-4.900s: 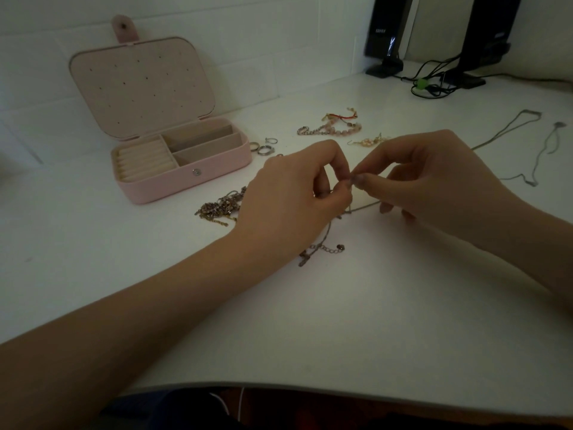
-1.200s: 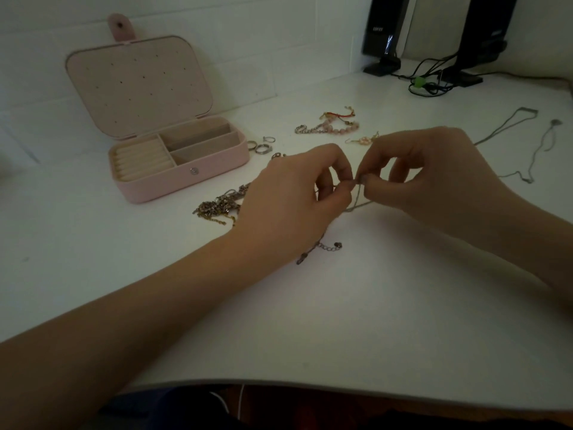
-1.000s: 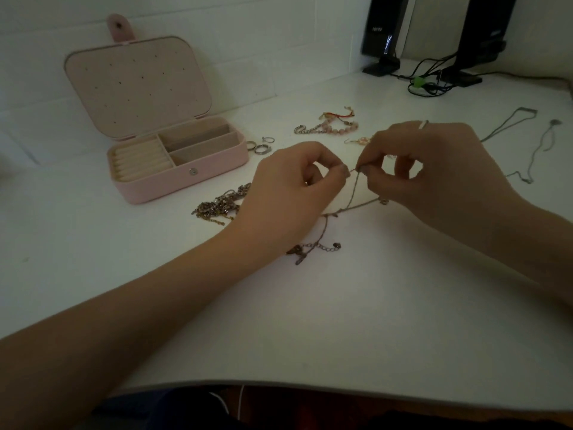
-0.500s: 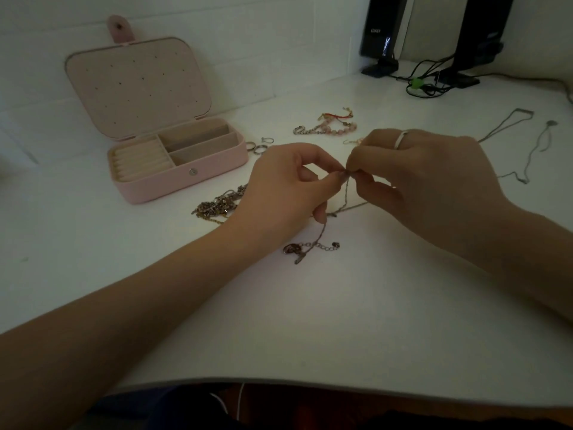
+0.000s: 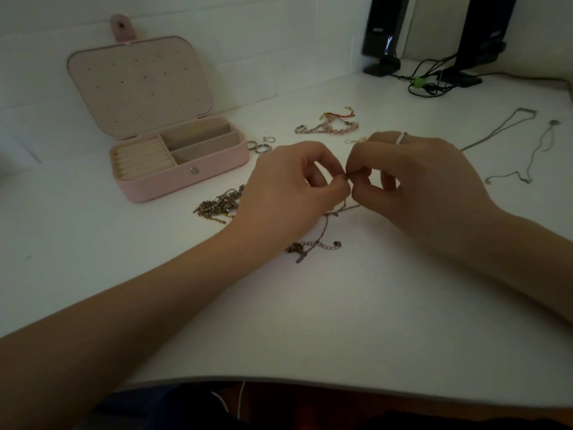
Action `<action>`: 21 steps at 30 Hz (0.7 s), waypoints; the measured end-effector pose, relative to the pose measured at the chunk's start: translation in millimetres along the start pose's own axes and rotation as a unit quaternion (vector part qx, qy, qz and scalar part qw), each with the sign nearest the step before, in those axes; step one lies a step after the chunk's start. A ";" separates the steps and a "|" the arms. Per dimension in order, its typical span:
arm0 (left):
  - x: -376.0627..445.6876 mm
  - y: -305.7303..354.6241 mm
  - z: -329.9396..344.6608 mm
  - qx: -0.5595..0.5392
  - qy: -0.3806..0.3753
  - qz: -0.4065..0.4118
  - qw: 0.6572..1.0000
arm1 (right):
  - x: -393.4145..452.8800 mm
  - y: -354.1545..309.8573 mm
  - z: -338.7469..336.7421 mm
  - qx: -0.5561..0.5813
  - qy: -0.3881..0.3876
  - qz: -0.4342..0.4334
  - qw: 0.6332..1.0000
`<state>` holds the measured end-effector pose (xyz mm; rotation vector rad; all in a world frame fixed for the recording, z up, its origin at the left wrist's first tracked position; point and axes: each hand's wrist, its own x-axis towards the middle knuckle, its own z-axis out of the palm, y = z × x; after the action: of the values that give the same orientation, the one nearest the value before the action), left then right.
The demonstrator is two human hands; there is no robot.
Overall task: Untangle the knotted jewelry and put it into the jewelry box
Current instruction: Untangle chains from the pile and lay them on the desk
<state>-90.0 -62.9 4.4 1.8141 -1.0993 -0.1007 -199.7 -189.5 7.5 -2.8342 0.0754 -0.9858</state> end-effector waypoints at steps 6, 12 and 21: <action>-0.6 -0.7 -0.4 0.031 0.018 0.034 0.999 | -0.6 0.5 1.3 0.068 -0.017 0.050 0.996; -0.3 0.7 -0.4 0.048 0.030 0.029 0.998 | -0.7 -4.2 2.7 0.052 -0.016 0.054 0.997; -0.1 1.7 -0.8 0.033 -0.004 0.005 0.999 | -1.7 -1.9 2.6 0.054 -0.030 0.079 0.995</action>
<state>-90.8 -62.5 6.1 1.8670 -1.1284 -0.0661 -199.4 -187.2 4.7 -2.7080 0.2274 -0.8447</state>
